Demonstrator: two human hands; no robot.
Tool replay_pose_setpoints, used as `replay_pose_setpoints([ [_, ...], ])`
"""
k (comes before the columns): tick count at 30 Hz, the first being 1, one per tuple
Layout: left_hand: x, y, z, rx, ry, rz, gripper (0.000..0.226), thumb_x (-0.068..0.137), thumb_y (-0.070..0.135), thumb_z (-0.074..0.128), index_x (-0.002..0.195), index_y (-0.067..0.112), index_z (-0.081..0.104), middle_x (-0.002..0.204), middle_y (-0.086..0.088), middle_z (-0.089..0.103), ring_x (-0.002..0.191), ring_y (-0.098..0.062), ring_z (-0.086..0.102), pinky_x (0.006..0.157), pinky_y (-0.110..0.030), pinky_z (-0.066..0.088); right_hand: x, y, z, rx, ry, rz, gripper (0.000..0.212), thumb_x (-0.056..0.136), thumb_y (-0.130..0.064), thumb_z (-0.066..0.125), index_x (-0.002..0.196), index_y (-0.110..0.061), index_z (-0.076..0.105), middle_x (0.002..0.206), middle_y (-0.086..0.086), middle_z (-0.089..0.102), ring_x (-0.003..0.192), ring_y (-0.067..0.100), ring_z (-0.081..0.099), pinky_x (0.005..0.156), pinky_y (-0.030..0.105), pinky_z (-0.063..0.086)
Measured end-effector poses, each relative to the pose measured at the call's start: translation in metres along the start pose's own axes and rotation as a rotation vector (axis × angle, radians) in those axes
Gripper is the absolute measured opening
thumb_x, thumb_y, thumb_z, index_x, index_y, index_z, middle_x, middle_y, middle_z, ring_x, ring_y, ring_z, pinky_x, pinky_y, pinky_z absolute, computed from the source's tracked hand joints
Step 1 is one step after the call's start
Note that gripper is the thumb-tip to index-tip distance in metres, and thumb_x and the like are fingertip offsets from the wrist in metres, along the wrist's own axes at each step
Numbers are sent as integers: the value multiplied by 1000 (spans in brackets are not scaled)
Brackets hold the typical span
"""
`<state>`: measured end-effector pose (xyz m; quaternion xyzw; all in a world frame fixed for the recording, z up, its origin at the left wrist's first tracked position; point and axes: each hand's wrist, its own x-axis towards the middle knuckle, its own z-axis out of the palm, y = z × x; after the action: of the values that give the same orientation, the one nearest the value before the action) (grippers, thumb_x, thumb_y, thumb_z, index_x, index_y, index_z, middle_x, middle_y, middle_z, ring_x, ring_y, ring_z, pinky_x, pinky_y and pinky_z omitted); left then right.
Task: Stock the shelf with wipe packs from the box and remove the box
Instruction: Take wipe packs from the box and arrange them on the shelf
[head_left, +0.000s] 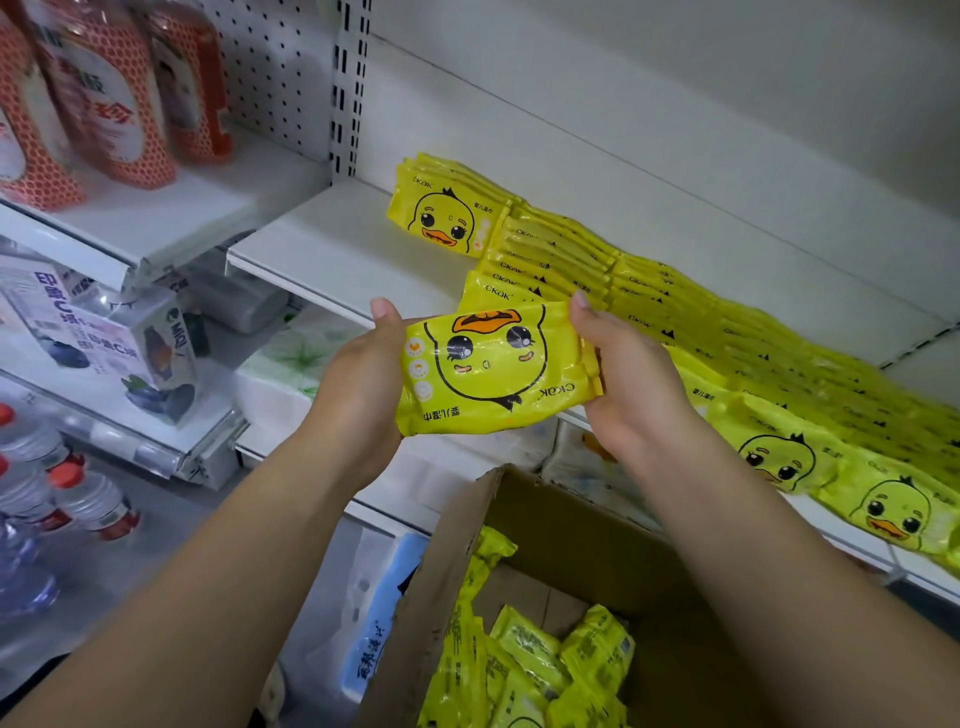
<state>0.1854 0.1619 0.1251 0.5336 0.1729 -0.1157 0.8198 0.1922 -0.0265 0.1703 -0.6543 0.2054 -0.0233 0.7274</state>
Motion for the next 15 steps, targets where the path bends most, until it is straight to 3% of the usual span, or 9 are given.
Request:
replay_pose_setpoints([
  [6, 4, 2, -3, -79, -90, -60, 62, 106, 56, 29, 124, 14, 69, 111, -11, 77, 100, -31, 75, 81, -55, 61, 4, -3, 7, 65, 38, -14, 34, 87, -26, 77, 116, -8, 72, 107, 7, 77, 98, 27, 75, 91, 51, 58],
  [9, 6, 2, -9, -102, -85, -77, 67, 103, 63, 27, 127, 16, 68, 115, -10, 76, 103, -31, 74, 90, -57, 58, 4, -1, 7, 2, -14, -6, 34, 92, -35, 71, 117, -11, 72, 107, 6, 77, 99, 26, 74, 90, 50, 59],
  [11, 10, 2, -13, -164, -90, -72, 72, 101, 68, 25, 131, 17, 66, 120, -10, 74, 108, -33, 72, 94, -57, 56, 2, -2, 2, -79, -57, -11, 35, 95, -39, 66, 111, -9, 71, 103, 8, 77, 91, 24, 74, 81, 42, 62],
  [15, 3, 6, -9, -266, -173, -88, 63, 104, 58, 27, 128, 14, 65, 116, -10, 76, 101, -27, 75, 74, -41, 64, -2, 0, -10, -221, -79, -120, 25, 97, -27, 65, 94, -3, 71, 86, 17, 67, 72, 25, 61, 68, 31, 58],
])
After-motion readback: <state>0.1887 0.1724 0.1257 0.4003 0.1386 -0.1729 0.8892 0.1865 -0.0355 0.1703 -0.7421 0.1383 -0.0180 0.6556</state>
